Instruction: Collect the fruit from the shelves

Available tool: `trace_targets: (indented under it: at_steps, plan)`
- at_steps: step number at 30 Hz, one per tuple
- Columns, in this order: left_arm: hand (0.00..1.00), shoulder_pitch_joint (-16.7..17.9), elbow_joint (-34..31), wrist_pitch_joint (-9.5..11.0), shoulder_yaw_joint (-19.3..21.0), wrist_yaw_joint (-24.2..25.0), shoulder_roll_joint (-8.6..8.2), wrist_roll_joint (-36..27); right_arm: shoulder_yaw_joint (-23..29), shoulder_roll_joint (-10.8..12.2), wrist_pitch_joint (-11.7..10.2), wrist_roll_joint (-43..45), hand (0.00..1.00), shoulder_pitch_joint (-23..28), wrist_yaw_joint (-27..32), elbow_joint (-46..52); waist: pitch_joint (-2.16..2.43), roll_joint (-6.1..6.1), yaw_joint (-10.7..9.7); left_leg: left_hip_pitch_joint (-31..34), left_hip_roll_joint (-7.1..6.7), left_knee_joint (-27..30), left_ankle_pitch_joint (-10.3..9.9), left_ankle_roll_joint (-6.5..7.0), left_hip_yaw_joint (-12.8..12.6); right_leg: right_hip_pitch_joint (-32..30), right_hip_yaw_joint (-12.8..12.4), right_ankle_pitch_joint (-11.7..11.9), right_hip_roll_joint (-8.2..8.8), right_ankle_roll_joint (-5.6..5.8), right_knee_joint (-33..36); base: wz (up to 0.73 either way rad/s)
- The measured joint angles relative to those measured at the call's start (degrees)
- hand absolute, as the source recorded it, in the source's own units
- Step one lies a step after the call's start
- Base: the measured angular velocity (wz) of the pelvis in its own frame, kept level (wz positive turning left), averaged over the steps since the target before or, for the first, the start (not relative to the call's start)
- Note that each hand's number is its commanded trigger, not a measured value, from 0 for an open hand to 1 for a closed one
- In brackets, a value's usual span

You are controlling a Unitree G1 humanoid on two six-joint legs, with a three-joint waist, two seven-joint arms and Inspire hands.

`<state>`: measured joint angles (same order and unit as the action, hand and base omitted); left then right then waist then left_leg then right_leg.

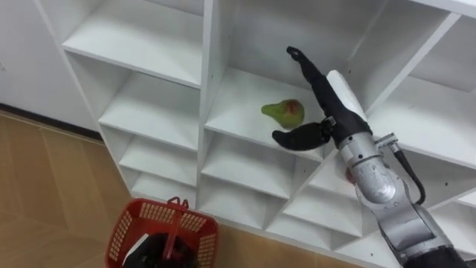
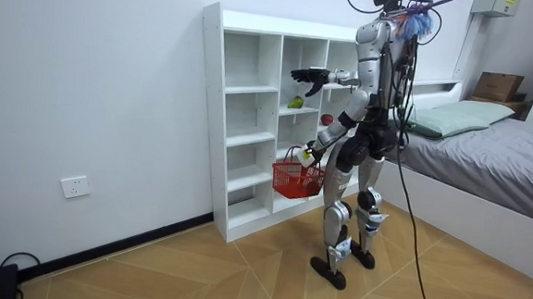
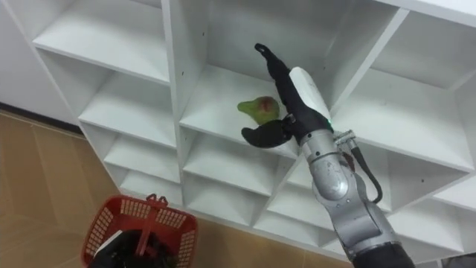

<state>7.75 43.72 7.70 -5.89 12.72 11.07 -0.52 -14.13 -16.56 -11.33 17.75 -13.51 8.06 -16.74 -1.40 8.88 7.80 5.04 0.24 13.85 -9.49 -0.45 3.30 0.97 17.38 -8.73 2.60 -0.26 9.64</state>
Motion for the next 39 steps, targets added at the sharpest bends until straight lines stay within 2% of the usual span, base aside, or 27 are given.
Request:
trace_targets:
  at_steps: [6,11,17,22,31,39]
  plan:
    - [1.00,-0.98,-3.10,-0.35,-0.06,0.02,0.61,3.26,-0.01,-1.13,-0.68,-0.03,0.00,-5.49,2.82,-6.97,0.23,0.80,0.23,2.65,-0.03,1.69,0.01,0.03,0.61,-2.03,0.21,-0.01,0.09,0.01,0.93,0.08]
    - [1.00,-1.70,-3.20,-0.35,-0.92,0.19,1.82,3.65,-0.02,-1.50,-0.78,-0.52,0.00,-7.25,4.04,-10.17,0.22,1.33,0.38,3.64,-0.08,1.56,0.04,0.05,0.61,-2.85,0.25,-0.03,0.15,0.05,0.88,0.01]
    - [1.00,-1.92,-3.16,-1.26,-1.09,0.40,1.80,5.17,-0.02,-1.50,-1.16,-2.15,0.00,-10.30,4.20,-15.86,0.20,2.03,0.62,5.12,-0.25,1.94,0.23,0.24,0.61,-4.33,0.15,-0.01,0.33,0.04,0.99,0.01]
    - [1.00,-2.08,-3.18,-1.52,-1.10,0.38,1.76,5.26,0.28,-1.60,-1.10,-2.03,0.00,-13.45,5.88,-18.76,0.18,2.00,0.41,6.98,-0.20,2.09,0.32,0.23,0.79,-6.06,0.51,0.06,0.35,-0.05,1.19,0.01]
    - [1.00,-3.77,-3.17,-2.41,-1.19,0.18,1.68,5.25,0.27,-1.66,-1.22,-2.07,0.00,-13.47,8.00,-18.89,-0.14,1.70,0.35,8.40,-0.28,1.83,0.47,0.21,1.35,-7.11,1.40,0.06,0.42,-0.05,1.16,0.03]
    - [1.00,-3.89,-3.14,-3.09,-1.35,0.20,1.49,5.25,0.13,-1.66,-1.13,-2.04,0.00,-13.47,8.06,-18.92,-0.43,1.30,0.55,9.58,-0.20,1.88,0.62,0.12,1.41,-8.29,1.64,0.19,0.37,-0.21,1.22,0.00]
